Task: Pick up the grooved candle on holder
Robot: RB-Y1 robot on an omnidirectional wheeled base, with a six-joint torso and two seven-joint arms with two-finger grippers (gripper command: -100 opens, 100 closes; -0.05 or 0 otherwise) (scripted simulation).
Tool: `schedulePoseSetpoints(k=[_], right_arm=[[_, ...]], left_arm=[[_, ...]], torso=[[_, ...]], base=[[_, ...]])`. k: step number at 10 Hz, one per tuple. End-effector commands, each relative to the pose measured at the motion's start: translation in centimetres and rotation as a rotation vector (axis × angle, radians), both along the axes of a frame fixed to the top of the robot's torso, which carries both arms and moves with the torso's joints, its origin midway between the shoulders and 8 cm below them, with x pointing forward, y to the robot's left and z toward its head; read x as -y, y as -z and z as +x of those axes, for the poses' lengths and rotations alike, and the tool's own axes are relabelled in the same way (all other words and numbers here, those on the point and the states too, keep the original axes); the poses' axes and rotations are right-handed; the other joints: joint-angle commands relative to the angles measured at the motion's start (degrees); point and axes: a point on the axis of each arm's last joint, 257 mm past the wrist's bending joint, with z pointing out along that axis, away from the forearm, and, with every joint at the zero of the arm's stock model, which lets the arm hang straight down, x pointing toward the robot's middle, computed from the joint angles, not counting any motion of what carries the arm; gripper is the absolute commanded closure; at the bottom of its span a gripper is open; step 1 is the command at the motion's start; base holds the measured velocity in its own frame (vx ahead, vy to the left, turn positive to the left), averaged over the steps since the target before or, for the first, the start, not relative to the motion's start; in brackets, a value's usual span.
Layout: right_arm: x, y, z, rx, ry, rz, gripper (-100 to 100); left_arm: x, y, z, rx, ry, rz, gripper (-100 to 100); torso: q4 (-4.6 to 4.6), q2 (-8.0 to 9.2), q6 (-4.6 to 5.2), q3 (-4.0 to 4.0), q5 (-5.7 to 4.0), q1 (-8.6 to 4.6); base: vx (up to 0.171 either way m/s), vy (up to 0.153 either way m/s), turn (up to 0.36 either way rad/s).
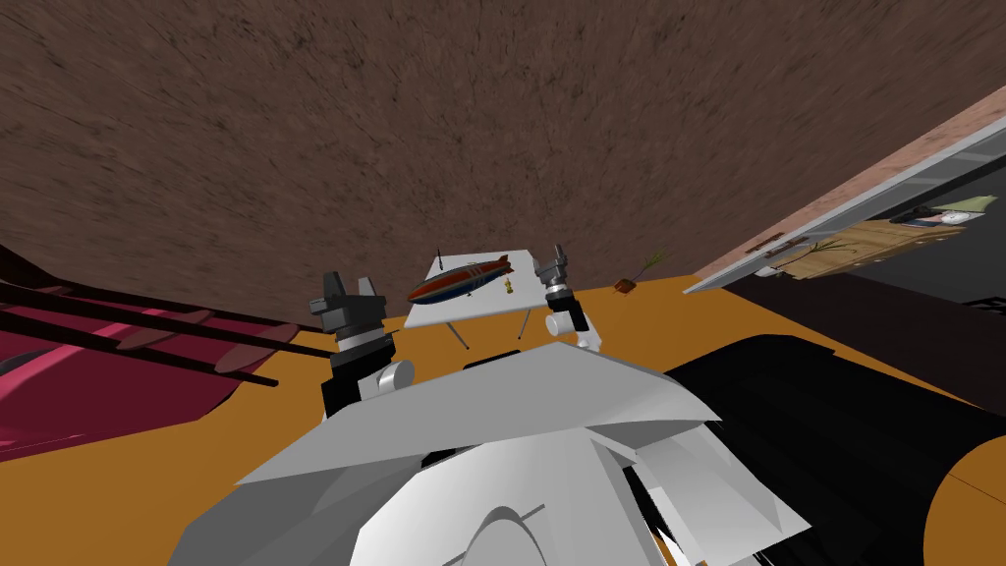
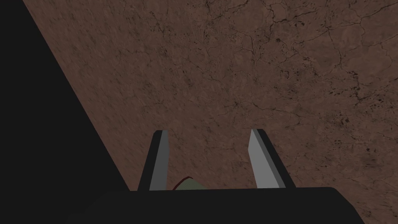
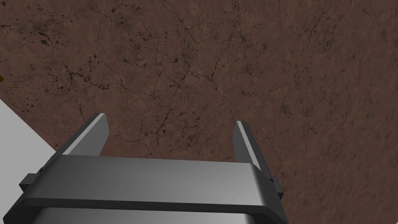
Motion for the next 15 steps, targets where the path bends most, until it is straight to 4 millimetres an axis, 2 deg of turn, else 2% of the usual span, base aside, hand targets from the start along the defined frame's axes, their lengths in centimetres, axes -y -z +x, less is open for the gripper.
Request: schedulePoseSetpoints(k=[1,4,11,15], right_arm=[[0.2,0.9,0.9,-0.042,-0.024,0.053,-100],[0.5,2.0,1.8,-0.085,-0.058,0.134,-100],[1.6,5.9,4.9,-0.238,-0.123,0.366,-100],[1.9,7.5,5.7,-0.294,-0.147,0.476,-100]], left_arm=[[0.0,0.0,0.0,0.0,0.0,0.0,0],[0.0,0.0,0.0,0.0,0.0,0.0,0],[0.0,0.0,0.0,0.0,0.0,0.0,0],[0.0,0.0,0.0,0.0,0.0,0.0,0]], torso=[[0.0,0.0,0.0,0.0,0.0,0.0],[0.0,0.02,0.0,0.01,0.01,0.04],[0.0,0.01,0.0,0.01,0.0,0.02],[0.0,0.0,0.0,0.0,0.0,0.0]], base=[[0.007,0.024,0.015],[0.001,0.026,0.009],[0.004,0.025,0.013],[0.004,0.018,0.009]])
